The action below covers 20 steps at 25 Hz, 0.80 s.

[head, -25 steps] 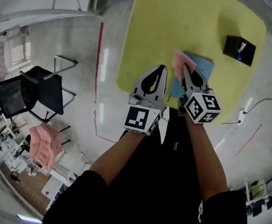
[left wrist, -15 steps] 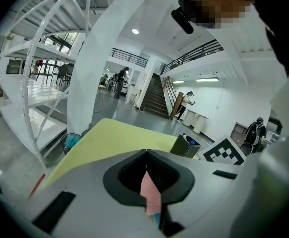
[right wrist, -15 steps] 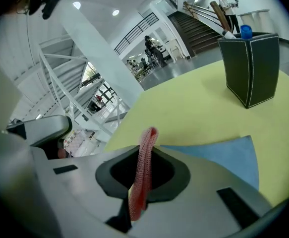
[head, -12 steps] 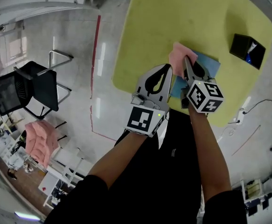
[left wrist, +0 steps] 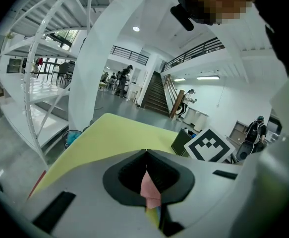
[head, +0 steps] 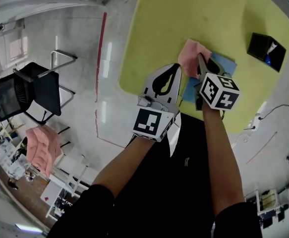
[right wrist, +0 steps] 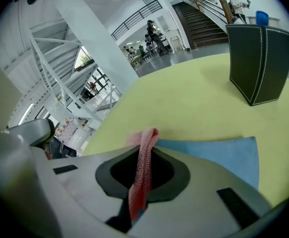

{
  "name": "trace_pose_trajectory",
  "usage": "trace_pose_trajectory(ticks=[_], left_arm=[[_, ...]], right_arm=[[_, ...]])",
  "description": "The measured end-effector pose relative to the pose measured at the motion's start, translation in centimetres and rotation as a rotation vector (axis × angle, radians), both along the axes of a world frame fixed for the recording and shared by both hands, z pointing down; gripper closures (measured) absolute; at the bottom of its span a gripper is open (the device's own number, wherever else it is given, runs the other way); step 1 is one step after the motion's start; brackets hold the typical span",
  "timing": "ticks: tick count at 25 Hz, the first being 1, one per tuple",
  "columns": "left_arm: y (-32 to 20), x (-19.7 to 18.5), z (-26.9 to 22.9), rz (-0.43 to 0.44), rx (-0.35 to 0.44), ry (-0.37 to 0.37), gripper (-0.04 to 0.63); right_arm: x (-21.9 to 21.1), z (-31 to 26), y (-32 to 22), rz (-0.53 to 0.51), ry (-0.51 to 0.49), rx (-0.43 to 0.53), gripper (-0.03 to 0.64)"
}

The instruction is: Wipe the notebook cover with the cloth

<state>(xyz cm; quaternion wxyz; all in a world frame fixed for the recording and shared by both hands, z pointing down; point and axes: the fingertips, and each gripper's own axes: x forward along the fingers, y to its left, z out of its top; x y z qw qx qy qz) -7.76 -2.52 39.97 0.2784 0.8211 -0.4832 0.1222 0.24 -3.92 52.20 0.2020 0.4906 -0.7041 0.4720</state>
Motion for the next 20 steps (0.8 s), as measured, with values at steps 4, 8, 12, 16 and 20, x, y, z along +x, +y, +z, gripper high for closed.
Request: trace_pose_trajectory(ticks=[4, 8, 12, 16, 20], left_arm=[[0.5, 0.8, 0.2, 0.009, -0.008, 0.017, 0.58], [0.9, 0.8, 0.5, 0.007, -0.019, 0.027, 0.58], [0.5, 0.7, 0.5, 0.008, -0.009, 0.026, 0.58], [0.4, 0.3, 0.6, 0.011, -0.005, 0.015, 0.58], [0.7, 0.7, 0.8, 0.01, -0.012, 0.011, 0.58]], right_arm=[[0.0, 0.2, 0.1, -0.014, 0.01, -0.014, 0.575], [0.0, 0.2, 0.1, -0.031, 0.018, -0.015, 0.575], [0.4, 0.3, 0.3, -0.036, 0.038, -0.016, 0.575], [0.8, 0.2, 0.5, -0.051, 0.066, -0.011, 0.575], [1.4, 0.3, 0.7, -0.05, 0.066, -0.011, 0.575]])
